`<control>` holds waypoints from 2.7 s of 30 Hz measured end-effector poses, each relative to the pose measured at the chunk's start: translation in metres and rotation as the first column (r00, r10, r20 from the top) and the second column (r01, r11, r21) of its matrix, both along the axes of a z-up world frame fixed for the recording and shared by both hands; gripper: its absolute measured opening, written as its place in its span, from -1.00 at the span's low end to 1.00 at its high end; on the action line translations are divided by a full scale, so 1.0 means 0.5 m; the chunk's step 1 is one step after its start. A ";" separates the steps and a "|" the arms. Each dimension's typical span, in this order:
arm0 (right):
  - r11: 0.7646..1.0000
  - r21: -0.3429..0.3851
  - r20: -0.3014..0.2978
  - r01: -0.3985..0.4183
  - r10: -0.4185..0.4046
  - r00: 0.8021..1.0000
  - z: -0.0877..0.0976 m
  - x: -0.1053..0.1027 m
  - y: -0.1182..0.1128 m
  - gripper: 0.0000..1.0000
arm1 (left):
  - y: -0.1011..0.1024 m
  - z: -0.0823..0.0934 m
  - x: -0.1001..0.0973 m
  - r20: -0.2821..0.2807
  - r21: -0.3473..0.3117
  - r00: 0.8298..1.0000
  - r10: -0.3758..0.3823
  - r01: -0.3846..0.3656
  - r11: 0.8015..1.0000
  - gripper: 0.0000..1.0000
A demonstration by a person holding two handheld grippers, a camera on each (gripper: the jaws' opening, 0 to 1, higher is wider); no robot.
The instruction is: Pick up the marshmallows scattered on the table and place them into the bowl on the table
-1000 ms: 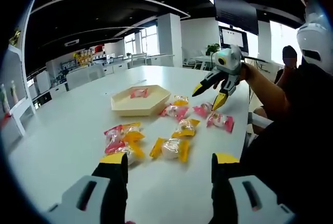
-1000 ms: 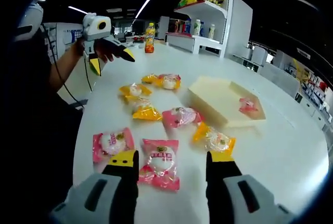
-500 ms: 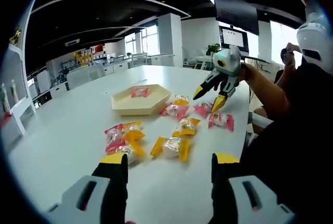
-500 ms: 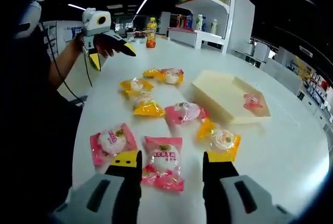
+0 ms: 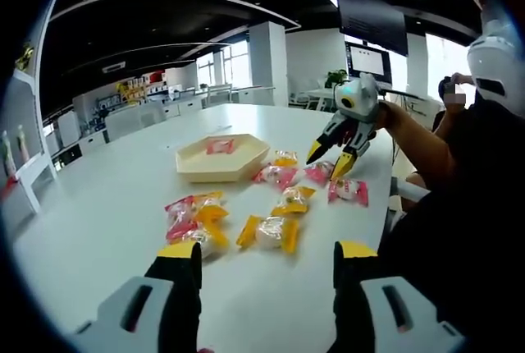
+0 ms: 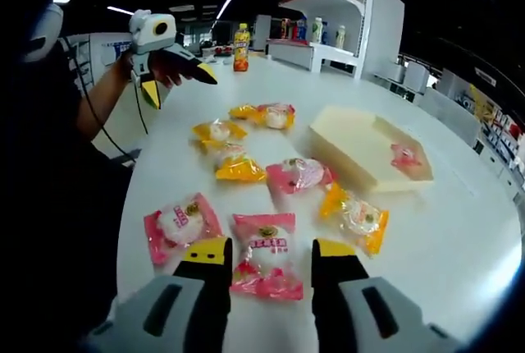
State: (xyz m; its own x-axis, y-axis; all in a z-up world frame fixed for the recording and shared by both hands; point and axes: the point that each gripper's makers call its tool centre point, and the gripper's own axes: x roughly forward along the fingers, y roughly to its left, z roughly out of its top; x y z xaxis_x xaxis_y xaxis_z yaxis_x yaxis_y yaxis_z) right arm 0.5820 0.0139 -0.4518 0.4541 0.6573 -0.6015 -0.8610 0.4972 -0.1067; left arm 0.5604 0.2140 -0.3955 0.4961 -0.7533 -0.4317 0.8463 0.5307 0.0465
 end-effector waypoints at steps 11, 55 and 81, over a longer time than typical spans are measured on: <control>1.000 0.003 0.001 0.010 -0.010 1.000 0.005 0.002 -0.002 -0.28 | 0.000 0.003 0.002 0.002 0.002 1.000 -0.001 0.001 1.000 0.28; 0.998 0.039 -0.061 0.046 -0.044 0.997 -0.007 0.007 0.006 -0.47 | 0.007 -0.002 0.002 -0.002 0.005 1.000 0.007 -0.007 1.000 0.28; 0.998 0.029 -0.047 0.051 -0.049 0.998 -0.007 0.019 -0.001 -0.56 | 0.008 -0.005 0.004 -0.001 0.006 1.000 0.012 -0.012 1.000 0.25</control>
